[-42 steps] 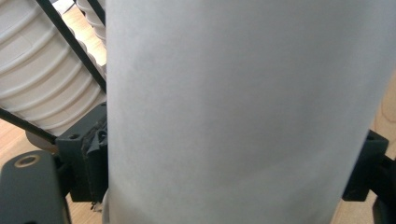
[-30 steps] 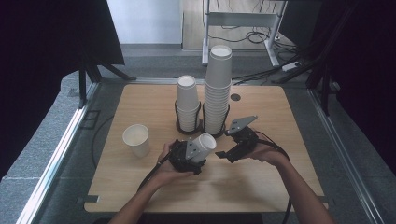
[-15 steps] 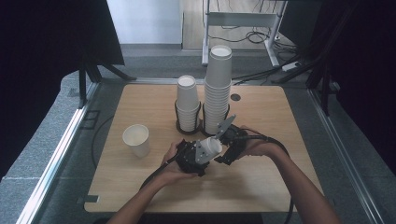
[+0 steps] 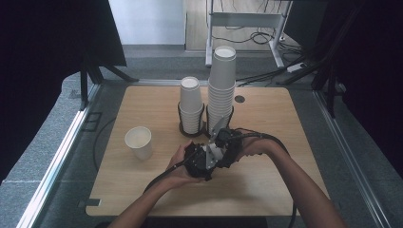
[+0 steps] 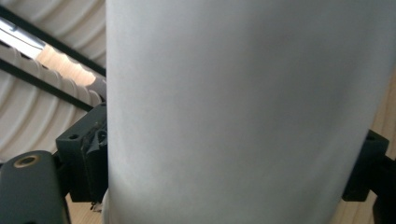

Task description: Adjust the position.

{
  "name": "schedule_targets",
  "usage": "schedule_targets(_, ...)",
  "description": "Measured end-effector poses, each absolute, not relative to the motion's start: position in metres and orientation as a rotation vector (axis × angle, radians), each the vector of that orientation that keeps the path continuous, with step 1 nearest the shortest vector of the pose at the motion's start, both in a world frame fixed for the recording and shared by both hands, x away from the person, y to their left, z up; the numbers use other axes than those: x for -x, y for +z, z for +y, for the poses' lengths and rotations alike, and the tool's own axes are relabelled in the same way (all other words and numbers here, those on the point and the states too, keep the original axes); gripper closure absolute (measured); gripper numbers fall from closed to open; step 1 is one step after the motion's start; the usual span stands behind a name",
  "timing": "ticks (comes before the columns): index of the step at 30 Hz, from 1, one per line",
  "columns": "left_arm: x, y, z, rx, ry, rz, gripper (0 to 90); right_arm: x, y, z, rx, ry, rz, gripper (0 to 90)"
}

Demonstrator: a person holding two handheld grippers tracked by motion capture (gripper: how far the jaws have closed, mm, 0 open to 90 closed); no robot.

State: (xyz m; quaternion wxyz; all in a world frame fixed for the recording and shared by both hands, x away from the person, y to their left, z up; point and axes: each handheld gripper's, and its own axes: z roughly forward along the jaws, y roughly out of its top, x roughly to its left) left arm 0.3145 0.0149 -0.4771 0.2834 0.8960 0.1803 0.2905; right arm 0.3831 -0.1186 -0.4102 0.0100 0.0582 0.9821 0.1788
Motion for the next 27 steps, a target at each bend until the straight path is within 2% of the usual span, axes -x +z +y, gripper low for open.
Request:
schedule_targets(5,-0.314,-0.477,0.01,-2.402,0.79,0.472,12.7,-0.384,-0.412,-0.116,-0.173,0.559,3.097,18.3)
schedule_targets(11,-0.316,-0.478,0.012,-2.385,0.743,0.496,10.4,-0.386,-0.414,-0.118,-0.2,0.585,3.113,19.9)
schedule_targets(17,-0.315,-0.477,0.013,-2.362,0.724,0.498,0.3,-0.386,-0.416,-0.122,-0.197,0.588,3.09,20.7)
schedule_targets(27,-0.308,-0.464,0.021,-2.289,0.732,0.549,0.0,-0.388,-0.424,-0.135,-0.281,0.654,3.011,20.7)
